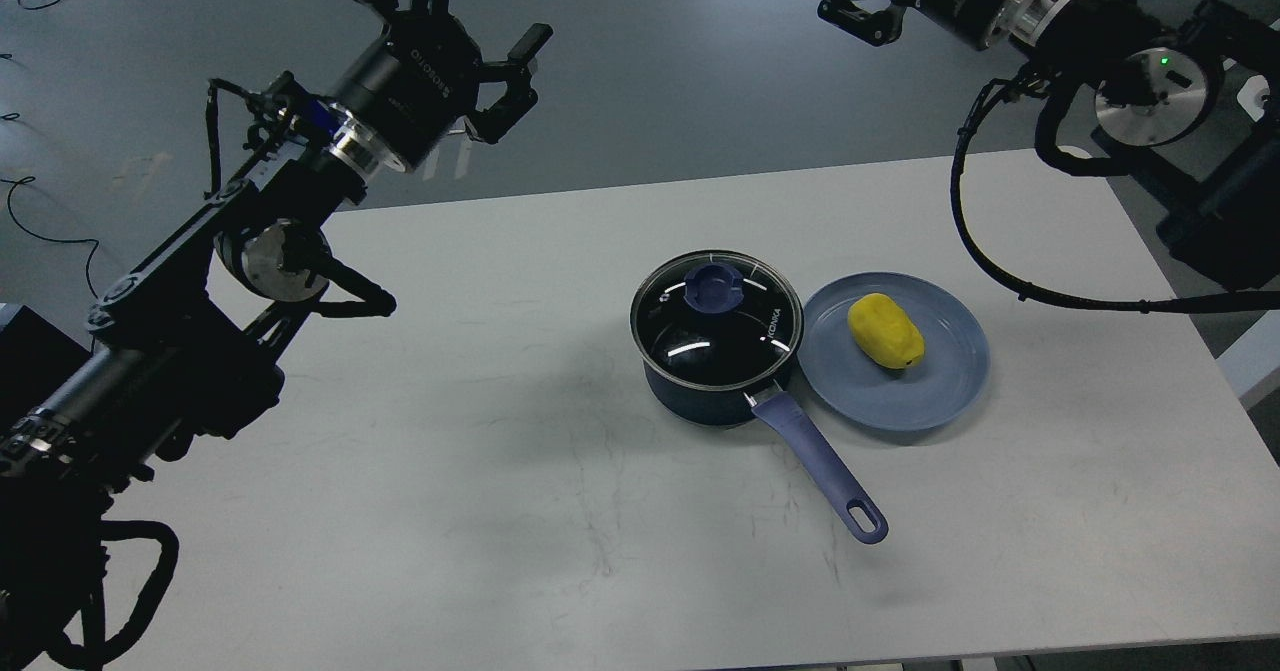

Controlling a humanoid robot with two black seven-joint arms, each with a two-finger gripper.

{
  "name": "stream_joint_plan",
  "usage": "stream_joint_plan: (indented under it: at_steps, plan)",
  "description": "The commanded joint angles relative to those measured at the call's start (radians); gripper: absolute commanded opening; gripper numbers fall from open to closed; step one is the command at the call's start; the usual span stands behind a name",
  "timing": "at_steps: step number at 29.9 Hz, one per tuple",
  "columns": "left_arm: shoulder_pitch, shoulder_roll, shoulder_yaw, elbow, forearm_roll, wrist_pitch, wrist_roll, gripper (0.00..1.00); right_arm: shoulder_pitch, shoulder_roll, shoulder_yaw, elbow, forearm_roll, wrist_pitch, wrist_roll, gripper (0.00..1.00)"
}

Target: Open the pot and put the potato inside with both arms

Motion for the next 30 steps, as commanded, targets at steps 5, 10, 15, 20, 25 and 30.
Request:
stream_joint_plan:
  at_steps: [5, 10, 15, 20, 25, 30]
  plan:
    - [0.155, -0.044, -0.082, -0.039, -0.001, 0.021, -0.003, 0.98, -0.126, 0.055, 0.047, -0.007, -0.002, 0.004, -0.002, 1.0]
    - [0.184, -0.061, -0.094, -0.038, 0.0, 0.021, -0.002, 0.98, -0.132, 0.053, 0.038, -0.007, -0.007, 0.004, -0.002, 1.0]
    - [0.218, -0.084, -0.096, -0.038, 0.001, 0.014, 0.007, 0.98, -0.149, 0.05, 0.032, -0.008, -0.01, 0.004, -0.003, 1.0]
    - [0.228, -0.093, -0.108, -0.038, 0.004, 0.035, 0.05, 0.98, -0.177, 0.049, 0.028, -0.01, -0.022, 0.003, -0.002, 1.0]
    - [0.218, -0.079, -0.105, -0.038, 0.011, 0.07, 0.163, 0.98, -0.187, 0.041, 0.028, -0.01, -0.044, -0.002, -0.005, 1.0]
    - [0.219, -0.081, -0.111, -0.039, 0.005, 0.103, 0.175, 0.98, -0.195, 0.04, 0.032, -0.01, -0.044, -0.036, -0.014, 1.0]
